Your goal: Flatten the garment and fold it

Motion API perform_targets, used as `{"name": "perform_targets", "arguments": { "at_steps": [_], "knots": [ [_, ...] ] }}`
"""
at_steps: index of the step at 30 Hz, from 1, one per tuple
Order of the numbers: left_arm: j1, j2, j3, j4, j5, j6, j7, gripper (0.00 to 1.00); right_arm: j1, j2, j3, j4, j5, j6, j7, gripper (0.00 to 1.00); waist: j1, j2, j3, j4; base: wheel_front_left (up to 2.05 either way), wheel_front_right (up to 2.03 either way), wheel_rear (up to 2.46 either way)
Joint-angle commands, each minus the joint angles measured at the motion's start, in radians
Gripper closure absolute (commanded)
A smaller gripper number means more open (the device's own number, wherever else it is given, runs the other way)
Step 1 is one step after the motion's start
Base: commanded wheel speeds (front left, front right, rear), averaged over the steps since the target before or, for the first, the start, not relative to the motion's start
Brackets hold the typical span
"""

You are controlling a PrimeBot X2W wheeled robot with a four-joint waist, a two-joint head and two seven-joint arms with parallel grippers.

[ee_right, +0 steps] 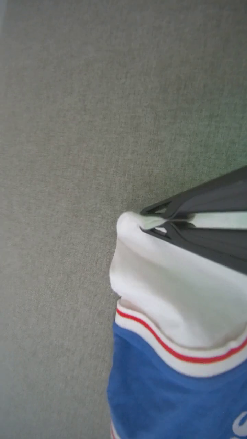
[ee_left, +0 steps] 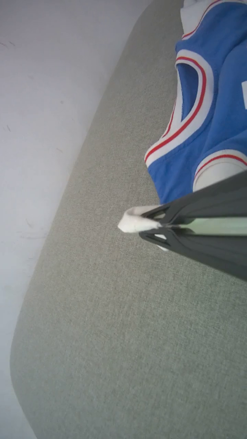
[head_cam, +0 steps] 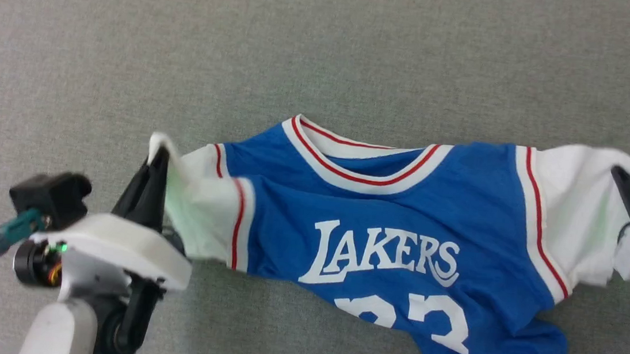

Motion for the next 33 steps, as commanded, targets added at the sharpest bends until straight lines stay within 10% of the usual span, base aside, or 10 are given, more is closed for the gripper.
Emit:
{"name": "perform_targets", "arguments": {
  "at_steps": [1, 13, 33],
  "knots": [
    [-0.046, 0.007, -0.008, 0.003, 0.015, -0.014, -0.014, 1.00, -0.022, 0.013, 0.004, -0.019, -0.005, -0.001, -0.031, 1.00, -0.0001, 0.0000, -0.033, -0.012, 0.00, 0.00, 0.00],
    [-0.474, 0.083, -0.112, 0.109, 0.073, -0.139, 0.082, 1.00, -0.342, 0.091, 0.098, -0.114, -0.029, -0.001, -0.135, 1.00, -0.0001, 0.0000, -0.221, -0.093, 0.00, 0.00, 0.00],
    [-1.089, 0.172, -0.137, 0.488, 0.120, -0.158, 0.407, 1.00, -0.923, 0.189, 0.137, 0.329, -0.114, -0.001, -0.042, 1.00, -0.0001, 0.0000, -0.294, -0.218, 0.00, 0.00, 0.00]
  ]
}}
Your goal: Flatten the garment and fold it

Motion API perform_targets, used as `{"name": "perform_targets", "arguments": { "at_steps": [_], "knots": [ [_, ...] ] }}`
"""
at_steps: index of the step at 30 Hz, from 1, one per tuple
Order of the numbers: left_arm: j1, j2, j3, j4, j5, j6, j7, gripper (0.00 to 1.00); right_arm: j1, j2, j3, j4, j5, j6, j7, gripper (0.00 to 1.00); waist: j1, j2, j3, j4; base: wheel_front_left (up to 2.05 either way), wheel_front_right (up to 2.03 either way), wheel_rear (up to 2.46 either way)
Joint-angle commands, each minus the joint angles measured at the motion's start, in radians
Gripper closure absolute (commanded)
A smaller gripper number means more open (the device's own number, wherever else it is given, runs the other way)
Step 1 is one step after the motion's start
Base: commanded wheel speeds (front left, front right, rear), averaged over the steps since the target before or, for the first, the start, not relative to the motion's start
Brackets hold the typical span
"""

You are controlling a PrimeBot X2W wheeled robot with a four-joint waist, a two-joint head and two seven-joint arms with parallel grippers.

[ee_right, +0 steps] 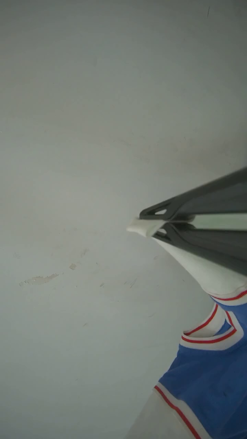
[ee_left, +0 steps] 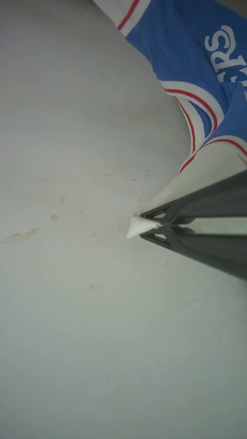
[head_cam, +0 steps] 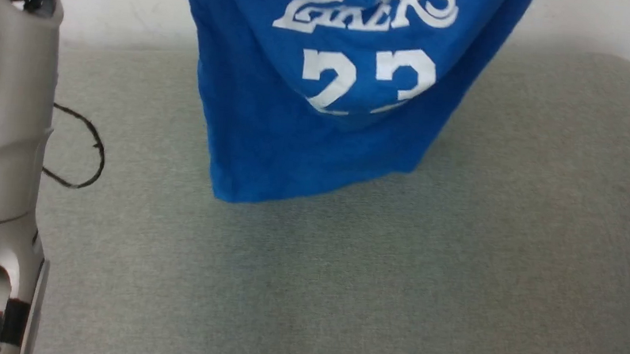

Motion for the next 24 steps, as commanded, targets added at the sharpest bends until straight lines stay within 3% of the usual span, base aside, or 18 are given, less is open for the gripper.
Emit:
{"name": "perform_targets", "arguments": {
  "at_steps": [1, 7, 14, 18, 24],
  "knots": [
    [-0.014, -0.003, -0.004, 0.004, 0.006, 0.000, 0.005, 1.00, -0.016, 0.007, -0.004, 0.008, -0.002, -0.001, 0.005, 1.00, 0.0002, 0.0000, 0.013, -0.009, 0.00, 0.00, 0.00],
    [-0.101, -0.019, -0.003, 0.007, 0.013, 0.034, 0.037, 1.00, -0.092, 0.037, -0.051, 0.038, -0.002, -0.001, 0.062, 1.00, 0.0002, 0.0000, 0.113, -0.031, 0.00, 0.00, 0.00],
    [-0.291, -0.052, -0.006, 0.028, 0.063, 0.089, -0.013, 1.00, -0.231, 0.042, -0.087, 0.039, -0.054, -0.001, 0.061, 1.00, 0.0002, 0.0000, 0.302, -0.045, 0.00, 0.00, 0.00],
    [-0.421, -0.072, -0.018, 0.064, 0.119, 0.119, -0.122, 1.00, -0.331, 0.031, -0.111, 0.047, -0.114, -0.001, 0.003, 1.00, 0.0002, 0.0000, 0.426, -0.036, 0.00, 0.00, 0.00],
    [-0.571, -0.087, -0.013, 0.149, 0.176, 0.156, -0.374, 1.00, -0.461, 0.024, -0.111, 0.083, -0.209, -0.001, -0.167, 1.00, 0.0002, 0.0000, 0.541, -0.014, 0.00, 0.00, 0.00]
  ]
}}
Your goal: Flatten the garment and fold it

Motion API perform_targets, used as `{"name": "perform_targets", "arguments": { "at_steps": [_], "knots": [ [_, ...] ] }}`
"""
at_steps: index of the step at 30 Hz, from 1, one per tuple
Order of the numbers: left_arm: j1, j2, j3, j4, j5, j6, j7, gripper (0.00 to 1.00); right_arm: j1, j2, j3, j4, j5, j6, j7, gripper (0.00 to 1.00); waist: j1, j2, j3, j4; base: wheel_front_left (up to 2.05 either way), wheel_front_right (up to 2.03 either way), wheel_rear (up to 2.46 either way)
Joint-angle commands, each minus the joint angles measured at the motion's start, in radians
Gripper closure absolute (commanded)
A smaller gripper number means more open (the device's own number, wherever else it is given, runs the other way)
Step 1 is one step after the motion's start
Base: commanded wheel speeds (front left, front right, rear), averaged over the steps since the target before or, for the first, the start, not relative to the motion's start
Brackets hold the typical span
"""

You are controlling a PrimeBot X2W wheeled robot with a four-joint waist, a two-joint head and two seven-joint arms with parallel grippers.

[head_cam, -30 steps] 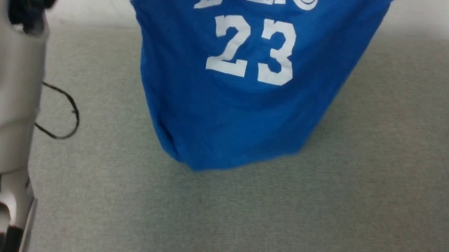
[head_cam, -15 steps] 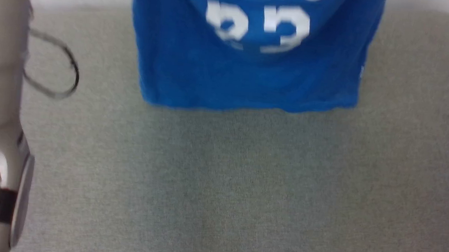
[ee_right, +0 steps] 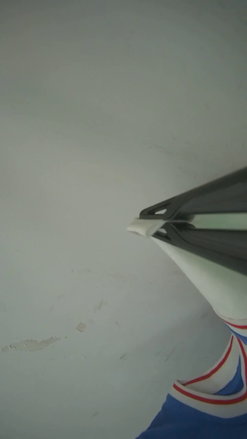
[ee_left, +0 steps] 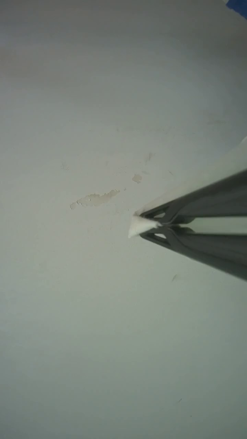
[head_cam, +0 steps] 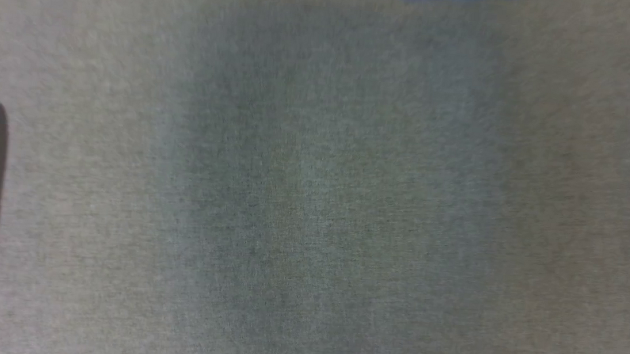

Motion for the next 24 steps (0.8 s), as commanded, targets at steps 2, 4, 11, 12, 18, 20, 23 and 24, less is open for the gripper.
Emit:
{"name": "perform_targets", "arguments": {
  "at_steps": [2, 4, 11, 12, 18, 20, 23, 24],
  "knots": [
    [-0.038, -0.003, 0.010, 0.026, 0.008, 0.009, -0.074, 1.00, -0.035, -0.008, 0.003, 0.024, -0.019, -0.001, -0.048, 1.00, -0.0004, 0.0000, 0.149, 0.022, 0.00, 0.00, 0.00],
    [-0.062, -0.006, 0.023, 0.049, 0.003, 0.015, -0.142, 1.00, -0.060, -0.021, 0.012, 0.050, -0.027, -0.001, -0.085, 1.00, -0.0004, 0.0000, 0.168, 0.030, 0.00, 0.00, 0.00],
    [-0.072, 0.005, 0.047, 0.110, -0.035, -0.023, -0.297, 1.00, -0.089, -0.102, 0.093, 0.113, -0.029, -0.001, -0.183, 1.00, -0.0004, 0.0000, 0.240, 0.051, 0.00, 0.00, 0.00],
    [-0.068, 0.010, 0.047, 0.118, -0.038, -0.033, -0.313, 1.00, -0.089, -0.112, 0.103, 0.120, -0.023, -0.001, -0.191, 1.00, -0.0004, 0.0000, 0.251, 0.055, 0.00, 0.00, 0.00],
    [-0.024, 0.019, 0.056, 0.153, -0.083, -0.082, -0.359, 1.00, -0.080, -0.175, 0.199, 0.149, 0.041, -0.001, -0.225, 1.00, -0.0004, 0.0000, 0.280, 0.078, 0.00, 0.00, 0.00],
    [-0.004, 0.030, 0.062, 0.151, -0.098, -0.100, -0.364, 1.00, -0.073, -0.197, 0.247, 0.146, 0.079, -0.001, -0.228, 1.00, -0.0004, 0.0000, 0.280, 0.083, 0.00, 0.00, 0.00],
    [0.037, 0.048, 0.066, 0.127, -0.126, -0.137, -0.359, 1.00, -0.054, -0.237, 0.319, 0.117, 0.151, -0.001, -0.231, 1.00, -0.0004, 0.0000, 0.272, 0.093, 0.00, 0.00, 0.00],
    [0.055, 0.055, 0.065, 0.114, -0.135, -0.152, -0.351, 1.00, -0.042, -0.253, 0.344, 0.099, 0.180, -0.001, -0.228, 1.00, -0.0004, 0.0000, 0.268, 0.095, 0.00, 0.00, 0.00]
  ]
}}
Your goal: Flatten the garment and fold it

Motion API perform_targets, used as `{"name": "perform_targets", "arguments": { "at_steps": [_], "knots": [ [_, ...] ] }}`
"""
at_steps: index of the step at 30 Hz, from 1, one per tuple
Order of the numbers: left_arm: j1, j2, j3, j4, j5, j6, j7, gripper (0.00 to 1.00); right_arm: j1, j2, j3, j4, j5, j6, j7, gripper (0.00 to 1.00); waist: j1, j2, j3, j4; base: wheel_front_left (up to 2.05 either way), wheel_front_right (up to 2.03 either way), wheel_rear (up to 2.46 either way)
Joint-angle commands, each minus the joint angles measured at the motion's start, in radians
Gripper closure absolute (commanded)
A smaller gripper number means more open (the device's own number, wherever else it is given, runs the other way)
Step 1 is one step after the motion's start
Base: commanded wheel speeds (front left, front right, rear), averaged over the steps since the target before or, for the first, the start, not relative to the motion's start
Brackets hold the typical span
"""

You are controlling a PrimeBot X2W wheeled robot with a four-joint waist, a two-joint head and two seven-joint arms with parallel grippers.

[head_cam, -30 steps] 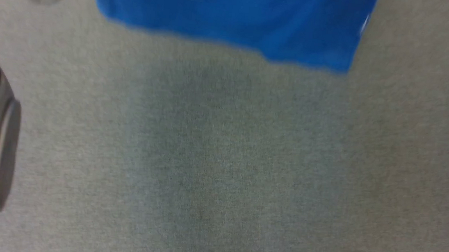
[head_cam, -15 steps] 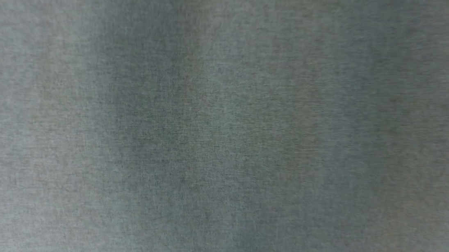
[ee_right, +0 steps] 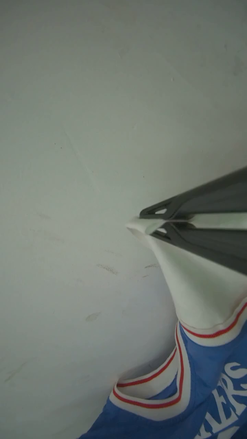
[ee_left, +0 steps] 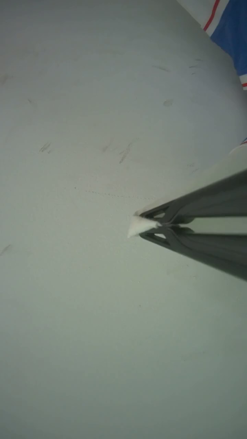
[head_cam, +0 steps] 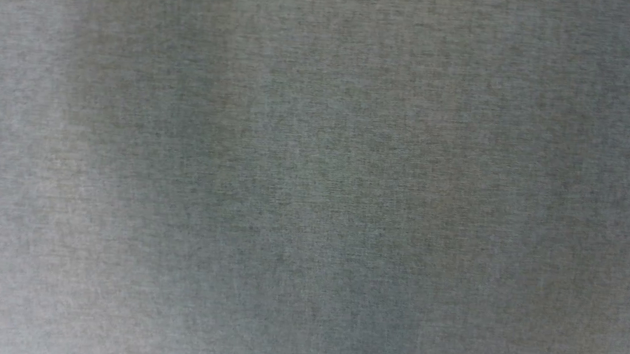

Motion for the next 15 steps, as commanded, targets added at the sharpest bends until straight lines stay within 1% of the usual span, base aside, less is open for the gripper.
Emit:
{"name": "perform_targets", "arguments": {
  "at_steps": [1, 3, 7, 9, 11, 15],
  "knots": [
    [0.034, 0.009, -0.003, -0.021, -0.011, -0.022, 0.012, 1.00, 0.030, -0.025, 0.021, -0.027, 0.036, -0.001, 0.002, 1.00, -0.0001, 0.0000, -0.010, 0.009, 0.00, 0.00, 0.00],
    [0.082, 0.031, -0.016, -0.058, -0.019, -0.050, 0.045, 1.00, 0.071, -0.067, 0.055, -0.082, 0.091, -0.001, 0.020, 1.00, -0.0001, 0.0000, -0.022, 0.015, 0.00, 0.00, 0.00],
    [0.213, 0.070, -0.024, -0.164, -0.055, -0.079, 0.119, 1.00, 0.185, -0.147, 0.082, -0.203, 0.200, -0.001, 0.062, 1.00, -0.0001, 0.0000, -0.060, 0.019, 0.00, 0.00, 0.00],
    [0.295, 0.084, -0.017, -0.235, -0.083, -0.083, 0.154, 1.00, 0.255, -0.181, 0.073, -0.260, 0.248, -0.001, 0.079, 1.00, -0.0001, 0.0000, -0.083, 0.020, 0.00, 0.00, 0.00],
    [0.385, 0.092, -0.003, -0.309, -0.112, -0.076, 0.181, 1.00, 0.331, -0.203, 0.050, -0.310, 0.281, -0.001, 0.088, 1.00, -0.0001, 0.0000, -0.107, 0.022, 0.00, 0.00, 0.00],
    [0.582, 0.095, 0.018, -0.454, -0.172, -0.058, 0.223, 1.00, 0.502, -0.222, -0.004, -0.395, 0.320, -0.001, 0.101, 1.00, -0.0001, 0.0000, -0.164, 0.022, 0.00, 0.00, 0.00]
  ]
}}
